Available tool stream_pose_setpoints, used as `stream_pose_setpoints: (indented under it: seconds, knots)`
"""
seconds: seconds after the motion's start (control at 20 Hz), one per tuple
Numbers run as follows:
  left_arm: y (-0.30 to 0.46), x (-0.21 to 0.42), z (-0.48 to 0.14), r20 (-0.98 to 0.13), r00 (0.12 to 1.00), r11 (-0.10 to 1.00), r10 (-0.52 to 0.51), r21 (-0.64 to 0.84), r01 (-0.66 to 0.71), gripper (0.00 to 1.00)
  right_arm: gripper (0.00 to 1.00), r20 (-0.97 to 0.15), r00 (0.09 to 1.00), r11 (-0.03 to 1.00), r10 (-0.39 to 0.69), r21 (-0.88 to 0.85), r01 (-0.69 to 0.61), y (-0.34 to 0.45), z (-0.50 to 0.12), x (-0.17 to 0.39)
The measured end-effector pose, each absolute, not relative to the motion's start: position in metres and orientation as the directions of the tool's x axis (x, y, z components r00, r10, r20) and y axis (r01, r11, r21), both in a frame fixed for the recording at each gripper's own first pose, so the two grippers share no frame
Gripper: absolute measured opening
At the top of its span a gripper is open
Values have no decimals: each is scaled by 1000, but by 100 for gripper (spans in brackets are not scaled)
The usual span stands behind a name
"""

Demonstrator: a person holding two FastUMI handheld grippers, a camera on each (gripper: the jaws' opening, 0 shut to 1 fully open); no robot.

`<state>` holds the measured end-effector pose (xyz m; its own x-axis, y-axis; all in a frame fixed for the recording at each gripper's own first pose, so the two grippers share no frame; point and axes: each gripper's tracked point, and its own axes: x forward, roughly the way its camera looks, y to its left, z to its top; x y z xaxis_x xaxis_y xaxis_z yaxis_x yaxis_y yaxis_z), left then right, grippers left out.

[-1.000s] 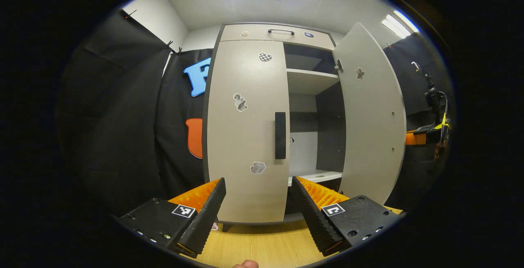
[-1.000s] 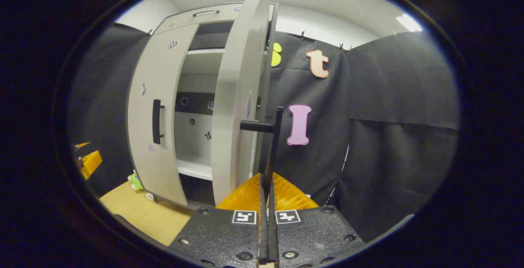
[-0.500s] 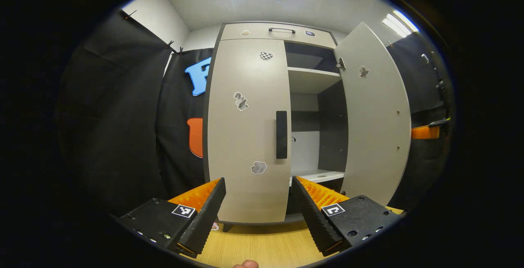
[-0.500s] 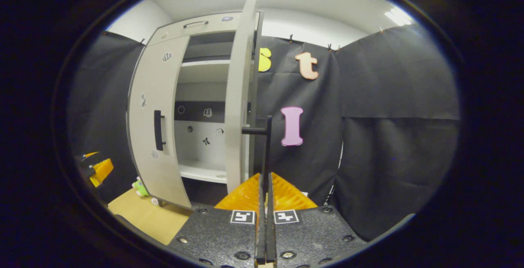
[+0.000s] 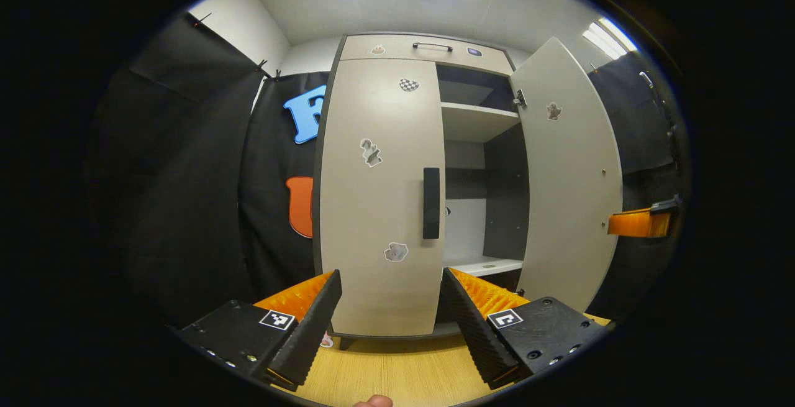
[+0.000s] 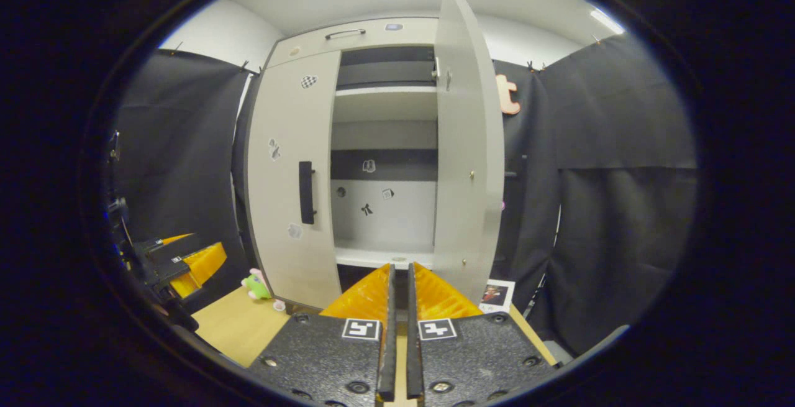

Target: Open the right door of the double-door shoe cabinet with the right hand, and open the left door with the left hand.

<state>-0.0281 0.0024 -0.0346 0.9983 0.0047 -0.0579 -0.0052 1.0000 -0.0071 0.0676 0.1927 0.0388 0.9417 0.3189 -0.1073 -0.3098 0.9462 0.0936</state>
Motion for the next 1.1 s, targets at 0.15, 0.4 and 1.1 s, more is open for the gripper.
stream_pose_setpoints:
  seconds: [0.15,0.4,1.1]
  knots:
    - [-1,-27,-32,-54,999,1000,-6,-8,5,96,24,-139,932,940,334,126,-318,199,22,73]
    - [-18,-11,-31,-53,997,998,-53,-20,52,96,65,-139,945,952,296,118,-281,199,9,84]
    - [-55,157,-7,-31,997,997,-72,-39,71,96,75,-87,932,935,352,70,-347,199,10,66]
